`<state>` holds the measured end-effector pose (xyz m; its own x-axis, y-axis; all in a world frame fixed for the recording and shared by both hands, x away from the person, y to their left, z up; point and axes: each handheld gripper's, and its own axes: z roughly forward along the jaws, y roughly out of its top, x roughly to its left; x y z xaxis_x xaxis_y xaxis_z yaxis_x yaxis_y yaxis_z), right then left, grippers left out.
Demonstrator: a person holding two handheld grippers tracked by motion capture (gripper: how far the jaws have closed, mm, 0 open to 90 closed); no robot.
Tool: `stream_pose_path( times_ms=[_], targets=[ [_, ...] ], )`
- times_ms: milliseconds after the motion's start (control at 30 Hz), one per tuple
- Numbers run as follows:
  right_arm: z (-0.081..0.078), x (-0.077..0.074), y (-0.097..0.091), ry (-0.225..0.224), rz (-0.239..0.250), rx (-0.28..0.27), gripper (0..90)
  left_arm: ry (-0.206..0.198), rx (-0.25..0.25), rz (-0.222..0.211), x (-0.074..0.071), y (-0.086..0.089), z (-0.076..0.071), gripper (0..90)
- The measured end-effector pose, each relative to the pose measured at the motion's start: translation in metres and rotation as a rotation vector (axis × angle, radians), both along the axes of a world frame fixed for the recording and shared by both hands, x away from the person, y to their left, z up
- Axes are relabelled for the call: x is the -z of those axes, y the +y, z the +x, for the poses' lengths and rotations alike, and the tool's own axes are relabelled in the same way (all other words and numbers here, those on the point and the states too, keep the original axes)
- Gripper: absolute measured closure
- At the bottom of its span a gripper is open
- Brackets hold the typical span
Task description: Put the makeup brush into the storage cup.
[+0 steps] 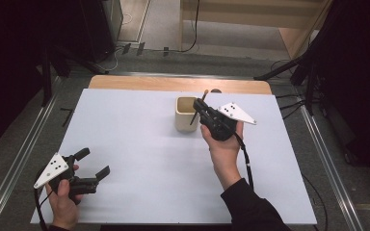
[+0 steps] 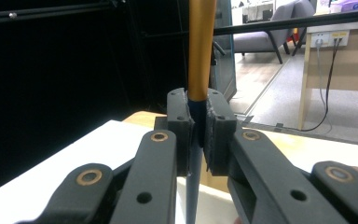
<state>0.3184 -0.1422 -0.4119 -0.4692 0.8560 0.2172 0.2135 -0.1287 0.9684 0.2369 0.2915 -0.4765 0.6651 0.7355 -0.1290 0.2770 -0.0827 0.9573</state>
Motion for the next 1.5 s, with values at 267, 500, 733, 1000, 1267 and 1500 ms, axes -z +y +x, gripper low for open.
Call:
stream_pose_path(
  times_ms=[267,500,733,1000,1267,1500],
  targets=[
    [0.009,-0.003,-0.004,0.0,0.002,0.022,84.5,0.008,-0.005,0.019,0.001,0.0,0.001,0.0],
    [0.019,-0.007,-0.004,-0.043,-0.03,0.029,84.4,0.015,-0.011,0.02,0.002,0.0,0.002,0.0],
    [0.026,-0.009,0.0,-0.093,-0.054,0.018,84.4,0.021,-0.019,0.02,0.003,0.001,0.002,0.0],
    [0.033,-0.005,0.0,-0.09,-0.033,0.018,84.4,0.022,-0.02,0.02,0.003,0.001,0.003,0.0],
    [0.041,0.0,-0.005,-0.11,-0.027,0.017,84.4,0.023,-0.025,0.019,0.003,0.002,0.003,0.0],
    [0.046,0.006,-0.005,-0.096,-0.052,0.025,84.4,0.021,-0.023,0.019,0.003,0.002,0.002,0.0]
  ],
)
